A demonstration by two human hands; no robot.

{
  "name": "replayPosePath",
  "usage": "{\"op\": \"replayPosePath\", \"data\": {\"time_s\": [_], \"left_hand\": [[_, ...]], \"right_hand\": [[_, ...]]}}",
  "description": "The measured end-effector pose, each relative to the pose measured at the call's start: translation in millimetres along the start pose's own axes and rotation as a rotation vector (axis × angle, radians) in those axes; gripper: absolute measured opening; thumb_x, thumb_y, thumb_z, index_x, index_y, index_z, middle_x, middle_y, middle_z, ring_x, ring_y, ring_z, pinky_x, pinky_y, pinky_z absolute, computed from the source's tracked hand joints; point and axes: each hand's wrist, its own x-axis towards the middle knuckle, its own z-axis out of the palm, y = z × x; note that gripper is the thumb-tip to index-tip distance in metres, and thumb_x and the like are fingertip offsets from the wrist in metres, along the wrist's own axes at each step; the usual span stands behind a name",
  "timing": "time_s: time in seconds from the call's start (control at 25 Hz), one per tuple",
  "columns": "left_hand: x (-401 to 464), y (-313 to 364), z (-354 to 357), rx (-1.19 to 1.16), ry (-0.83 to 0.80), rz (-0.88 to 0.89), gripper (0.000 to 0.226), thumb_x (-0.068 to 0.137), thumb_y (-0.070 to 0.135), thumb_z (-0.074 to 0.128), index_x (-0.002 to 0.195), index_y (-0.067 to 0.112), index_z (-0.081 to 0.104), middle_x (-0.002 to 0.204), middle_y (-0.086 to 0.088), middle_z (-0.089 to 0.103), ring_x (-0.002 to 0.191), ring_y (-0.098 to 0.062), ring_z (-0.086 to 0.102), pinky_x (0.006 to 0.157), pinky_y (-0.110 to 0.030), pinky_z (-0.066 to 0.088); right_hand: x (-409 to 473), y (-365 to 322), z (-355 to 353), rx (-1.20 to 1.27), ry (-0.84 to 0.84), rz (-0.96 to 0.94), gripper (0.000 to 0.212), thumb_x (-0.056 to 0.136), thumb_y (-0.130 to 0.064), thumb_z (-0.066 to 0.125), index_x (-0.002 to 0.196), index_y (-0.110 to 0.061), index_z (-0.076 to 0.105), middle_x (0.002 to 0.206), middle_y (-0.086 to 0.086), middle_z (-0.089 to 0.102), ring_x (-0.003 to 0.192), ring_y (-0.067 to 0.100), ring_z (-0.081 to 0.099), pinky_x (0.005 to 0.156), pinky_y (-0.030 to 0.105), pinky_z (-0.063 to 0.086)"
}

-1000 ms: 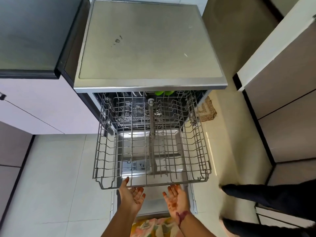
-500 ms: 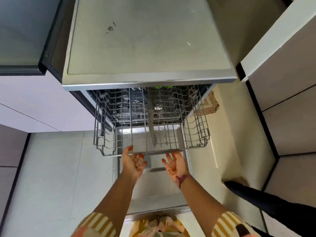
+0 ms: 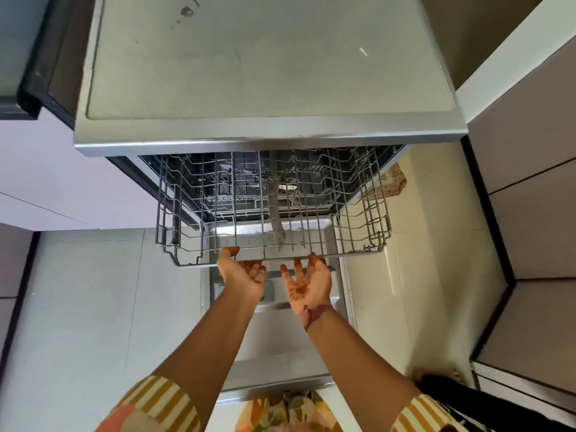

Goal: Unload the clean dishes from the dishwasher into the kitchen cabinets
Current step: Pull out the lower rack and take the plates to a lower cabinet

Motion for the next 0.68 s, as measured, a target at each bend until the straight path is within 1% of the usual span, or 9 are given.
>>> {"op": "replayPosePath", "data": {"time_s": [0.08,0.16,0.28,0.36,0.44,0.52,0.56,0.6,0.68], "left_hand": [[1.7,9.3,13.5,-0.026,-0.063,0.026,0.029,0.083,0.024,0.051,0.104,0.003,0.054,0.096,-0.013,0.055,0.086,-0.024,0.057,0.087,-0.033,0.048],[9.3,23.7,34.0,-0.023,-0.096,0.065,0.025,0.083,0.022,0.050,0.100,0.004,0.056,0.093,-0.013,0.056,0.087,-0.026,0.057,0.089,-0.034,0.049],[25.4,45.7,68.5,0.012,-0.118,0.119,0.015,0.079,0.018,0.050,0.090,0.009,0.053,0.078,-0.009,0.054,0.067,-0.021,0.052,0.073,-0.030,0.046],[35.5,58.1,88.6,0.020,-0.136,0.136,0.009,0.076,0.016,0.049,0.084,0.011,0.049,0.072,-0.008,0.048,0.060,-0.018,0.044,0.062,-0.028,0.040],[43.8,70.7,103.0,0.040,-0.192,0.155,0.017,0.071,0.014,0.048,0.088,0.011,0.048,0.075,-0.009,0.048,0.058,-0.018,0.041,0.058,-0.028,0.037],[50.6,81.9,117.3,0.061,-0.259,0.159,0.022,0.061,0.013,0.049,0.083,0.012,0.046,0.077,-0.011,0.046,0.058,-0.019,0.038,0.054,-0.028,0.031],[53.4,86.2,124.1,0.066,-0.273,0.167,0.015,0.062,0.013,0.049,0.077,0.013,0.044,0.075,-0.011,0.044,0.058,-0.020,0.036,0.053,-0.029,0.029],[54.5,89.3,130.9,0.071,-0.282,0.171,0.006,0.069,0.013,0.046,0.073,0.013,0.041,0.072,-0.010,0.041,0.058,-0.021,0.036,0.052,-0.030,0.028],[54.6,94.3,140.6,0.079,-0.269,0.180,0.009,0.080,0.015,0.037,0.071,0.014,0.039,0.071,-0.011,0.039,0.059,-0.022,0.037,0.052,-0.031,0.028]], "right_hand": [[12.5,-8.1,10.6,-0.024,-0.045,-0.036,0.048,0.102,-0.022,0.037,0.149,-0.022,0.028,0.146,0.002,0.044,0.101,0.018,0.062,0.107,0.049,0.039],[26.6,-20.9,34.3,-0.094,-0.090,-0.059,0.046,0.102,-0.020,0.034,0.148,-0.026,0.028,0.145,-0.002,0.045,0.110,0.018,0.062,0.105,0.050,0.039],[41.9,-41.9,73.4,-0.173,-0.124,-0.057,0.038,0.104,-0.024,0.032,0.141,-0.025,0.038,0.145,-0.002,0.045,0.128,0.020,0.050,0.109,0.051,0.036],[52.8,-49.3,92.5,-0.206,-0.154,-0.059,0.037,0.104,-0.027,0.033,0.140,-0.024,0.041,0.144,-0.001,0.045,0.132,0.020,0.044,0.108,0.050,0.038],[62.8,-55.7,109.9,-0.244,-0.165,-0.068,0.039,0.103,-0.022,0.034,0.141,-0.024,0.040,0.137,0.001,0.049,0.128,0.018,0.046,0.106,0.048,0.041],[75.7,-63.2,127.8,-0.313,-0.163,-0.086,0.043,0.100,-0.016,0.036,0.141,-0.023,0.042,0.124,0.001,0.054,0.116,0.017,0.051,0.102,0.044,0.044],[82.4,-66.5,136.0,-0.344,-0.154,-0.094,0.042,0.099,-0.015,0.038,0.139,-0.022,0.045,0.120,0.001,0.056,0.109,0.015,0.053,0.100,0.043,0.045],[90.8,-68.8,141.5,-0.363,-0.135,-0.100,0.040,0.097,-0.014,0.039,0.135,-0.021,0.049,0.118,0.002,0.057,0.102,0.015,0.054,0.100,0.042,0.045],[105.6,-67.7,147.0,-0.396,-0.133,-0.103,0.043,0.096,-0.010,0.038,0.135,-0.023,0.050,0.121,0.002,0.057,0.096,0.014,0.055,0.100,0.041,0.046]]}}
